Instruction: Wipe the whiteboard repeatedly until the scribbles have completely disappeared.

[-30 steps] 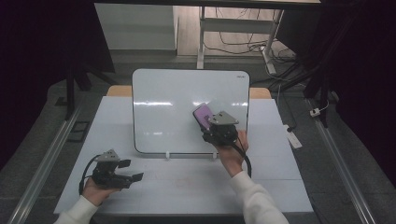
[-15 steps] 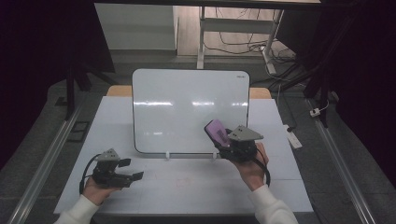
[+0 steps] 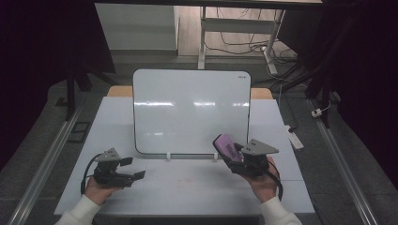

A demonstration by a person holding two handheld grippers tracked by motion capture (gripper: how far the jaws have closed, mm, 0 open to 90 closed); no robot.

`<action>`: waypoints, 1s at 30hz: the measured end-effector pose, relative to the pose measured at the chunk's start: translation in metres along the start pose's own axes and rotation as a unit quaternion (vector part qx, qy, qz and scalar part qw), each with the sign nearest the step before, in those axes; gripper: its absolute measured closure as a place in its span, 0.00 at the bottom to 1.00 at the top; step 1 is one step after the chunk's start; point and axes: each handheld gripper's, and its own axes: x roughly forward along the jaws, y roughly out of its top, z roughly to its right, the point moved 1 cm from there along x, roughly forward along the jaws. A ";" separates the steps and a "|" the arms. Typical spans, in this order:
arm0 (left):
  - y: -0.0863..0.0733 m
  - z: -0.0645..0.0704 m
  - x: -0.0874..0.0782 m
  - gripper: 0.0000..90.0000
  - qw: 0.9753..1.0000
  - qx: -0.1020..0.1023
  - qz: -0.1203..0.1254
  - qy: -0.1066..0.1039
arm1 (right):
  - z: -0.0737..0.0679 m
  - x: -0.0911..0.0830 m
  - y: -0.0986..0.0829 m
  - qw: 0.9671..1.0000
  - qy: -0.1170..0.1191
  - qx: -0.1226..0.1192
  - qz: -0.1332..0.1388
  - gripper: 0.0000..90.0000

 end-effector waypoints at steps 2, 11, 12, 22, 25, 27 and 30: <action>0.001 0.002 0.001 0.19 1.000 0.005 -0.001 -0.004 | -0.003 -0.003 -0.006 1.000 0.010 -0.007 -0.006 0.45; 0.004 0.006 0.004 0.19 1.000 0.020 -0.003 -0.011 | -0.009 -0.002 -0.017 0.999 0.040 -0.023 -0.018 0.45; 0.004 0.006 0.005 0.19 1.000 0.020 -0.003 -0.011 | -0.009 -0.001 -0.018 0.999 0.042 -0.022 -0.020 0.45; 0.005 0.007 0.005 0.18 1.000 0.021 -0.003 -0.013 | -0.012 0.010 -0.020 0.998 0.050 -0.030 -0.033 0.45; 0.007 0.006 0.007 0.18 1.000 0.022 -0.005 -0.013 | -0.013 0.011 -0.022 0.998 0.050 -0.030 -0.035 0.45; 0.009 0.007 0.009 0.19 1.000 0.025 -0.006 -0.014 | -0.014 0.012 -0.021 0.998 0.052 -0.030 -0.036 0.45; 0.014 0.010 0.012 0.18 0.999 0.029 -0.003 -0.019 | -0.015 0.013 -0.019 0.997 0.053 -0.033 -0.034 0.45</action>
